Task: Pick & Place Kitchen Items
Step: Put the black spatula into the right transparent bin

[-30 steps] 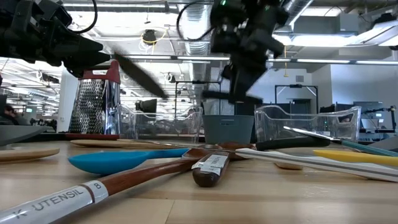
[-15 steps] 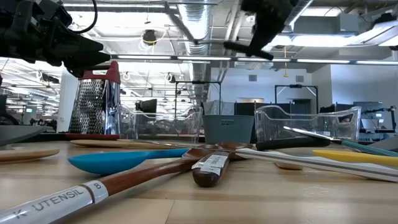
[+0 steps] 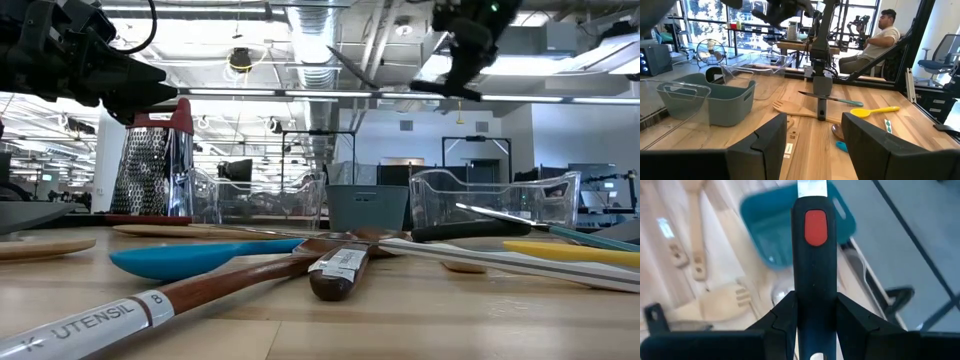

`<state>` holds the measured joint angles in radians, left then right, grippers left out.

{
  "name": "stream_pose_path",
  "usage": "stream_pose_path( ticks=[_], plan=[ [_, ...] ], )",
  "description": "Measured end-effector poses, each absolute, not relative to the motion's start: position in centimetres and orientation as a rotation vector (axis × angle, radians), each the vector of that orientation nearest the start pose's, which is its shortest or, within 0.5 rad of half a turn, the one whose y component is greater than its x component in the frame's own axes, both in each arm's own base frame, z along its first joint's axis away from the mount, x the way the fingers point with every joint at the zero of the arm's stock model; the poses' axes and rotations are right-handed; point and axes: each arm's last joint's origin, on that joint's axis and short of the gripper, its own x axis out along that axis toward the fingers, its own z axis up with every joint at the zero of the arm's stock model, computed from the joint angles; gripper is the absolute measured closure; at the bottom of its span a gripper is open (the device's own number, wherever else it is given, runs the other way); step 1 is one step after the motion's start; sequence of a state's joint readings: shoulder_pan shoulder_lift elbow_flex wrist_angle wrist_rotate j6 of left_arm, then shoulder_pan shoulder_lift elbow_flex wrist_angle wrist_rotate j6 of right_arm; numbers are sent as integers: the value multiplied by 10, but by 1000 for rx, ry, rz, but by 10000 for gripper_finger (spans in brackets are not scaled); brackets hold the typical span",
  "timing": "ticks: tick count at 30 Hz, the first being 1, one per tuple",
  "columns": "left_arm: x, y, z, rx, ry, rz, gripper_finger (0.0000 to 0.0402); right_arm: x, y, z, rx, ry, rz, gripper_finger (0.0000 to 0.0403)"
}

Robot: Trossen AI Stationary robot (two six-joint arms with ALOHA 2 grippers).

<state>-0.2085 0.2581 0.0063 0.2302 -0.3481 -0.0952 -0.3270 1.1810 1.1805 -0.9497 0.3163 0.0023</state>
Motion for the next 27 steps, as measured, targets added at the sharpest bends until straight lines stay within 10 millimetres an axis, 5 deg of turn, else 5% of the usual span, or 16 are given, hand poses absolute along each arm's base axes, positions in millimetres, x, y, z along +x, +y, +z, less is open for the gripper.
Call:
stream_pose_path(
  ticks=[16, 27],
  plan=[
    [112, -13, 166, -89, 13, 140, 224, 141, -95, 264, 125, 966, -918, 307],
    [112, -13, 166, -90, 12, 140, 224, 135, -98, 236, 143, 975, -952, 307]
  ],
)
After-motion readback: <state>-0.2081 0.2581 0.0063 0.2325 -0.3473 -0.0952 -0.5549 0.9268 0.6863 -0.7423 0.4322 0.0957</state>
